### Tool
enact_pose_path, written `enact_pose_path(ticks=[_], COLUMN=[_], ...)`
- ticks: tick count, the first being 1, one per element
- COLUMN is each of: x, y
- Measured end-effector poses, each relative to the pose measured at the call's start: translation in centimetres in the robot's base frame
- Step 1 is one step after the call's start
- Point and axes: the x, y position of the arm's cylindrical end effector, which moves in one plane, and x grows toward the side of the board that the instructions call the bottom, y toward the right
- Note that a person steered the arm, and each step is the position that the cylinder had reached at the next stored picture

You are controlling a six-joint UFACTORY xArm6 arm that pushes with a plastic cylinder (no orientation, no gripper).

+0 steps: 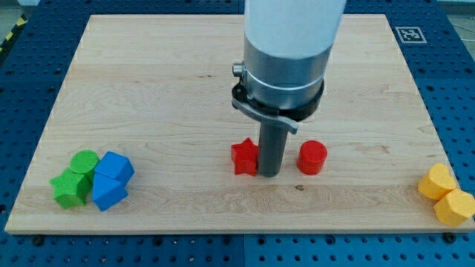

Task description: Push the red circle towards yellow heart

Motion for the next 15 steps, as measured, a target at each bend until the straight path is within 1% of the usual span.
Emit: enact_pose_path(ticks=[1,2,3,4,8,10,13,14,15], x=[-1.7,-1.7,-0.8,0.7,0.6,-0.1,0.7,-1.2,-2.2], y=[0.8,1.8,4.0,4.2,7.1,7.1,8.7,8.7,8.9])
